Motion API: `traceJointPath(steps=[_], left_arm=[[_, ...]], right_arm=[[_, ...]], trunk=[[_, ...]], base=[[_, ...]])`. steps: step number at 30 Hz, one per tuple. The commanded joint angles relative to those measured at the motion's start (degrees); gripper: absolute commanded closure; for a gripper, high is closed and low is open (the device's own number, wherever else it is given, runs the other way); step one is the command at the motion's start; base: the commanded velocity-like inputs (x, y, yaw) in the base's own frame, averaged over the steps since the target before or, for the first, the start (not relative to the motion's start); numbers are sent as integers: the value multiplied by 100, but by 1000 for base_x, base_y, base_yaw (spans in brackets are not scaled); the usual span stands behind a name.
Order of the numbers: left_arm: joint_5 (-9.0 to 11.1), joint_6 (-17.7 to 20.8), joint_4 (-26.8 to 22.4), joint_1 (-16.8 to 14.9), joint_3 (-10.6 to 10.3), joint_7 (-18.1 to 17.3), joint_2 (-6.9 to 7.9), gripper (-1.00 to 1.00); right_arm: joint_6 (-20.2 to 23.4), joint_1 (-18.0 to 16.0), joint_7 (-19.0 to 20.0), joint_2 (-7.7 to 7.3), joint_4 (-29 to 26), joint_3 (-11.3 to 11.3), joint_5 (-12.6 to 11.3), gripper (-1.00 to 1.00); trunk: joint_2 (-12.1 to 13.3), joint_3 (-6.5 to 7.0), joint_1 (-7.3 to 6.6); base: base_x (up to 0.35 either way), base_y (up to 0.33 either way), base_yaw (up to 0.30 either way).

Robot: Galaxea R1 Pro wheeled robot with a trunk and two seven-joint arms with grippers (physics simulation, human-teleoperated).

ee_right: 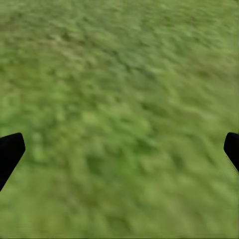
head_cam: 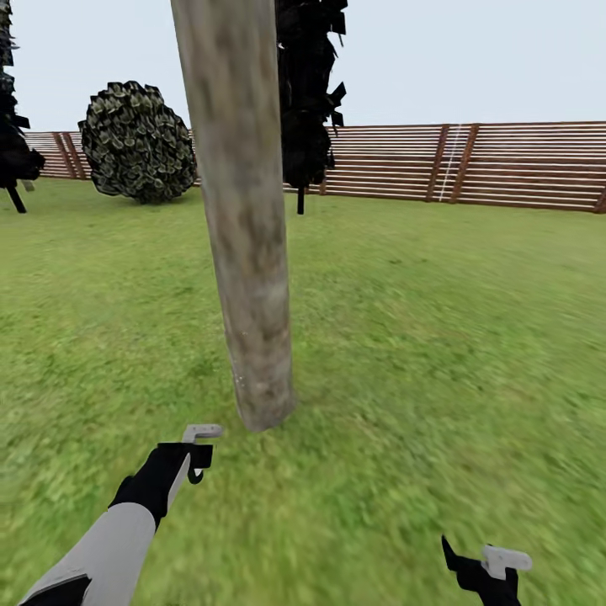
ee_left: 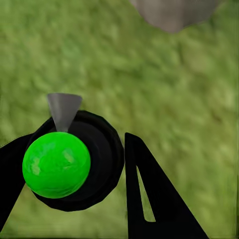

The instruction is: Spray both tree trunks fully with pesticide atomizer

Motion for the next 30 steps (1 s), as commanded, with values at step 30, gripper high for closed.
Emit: traceJointPath(steps=[30], left_arm=[[25,23,7,-8,0,-5,-40,100]], right_arm=[[0,0,-16,-47,-12,-17,-9,-100]], trunk=[[0,0,0]], base=[[6,-196,69]])
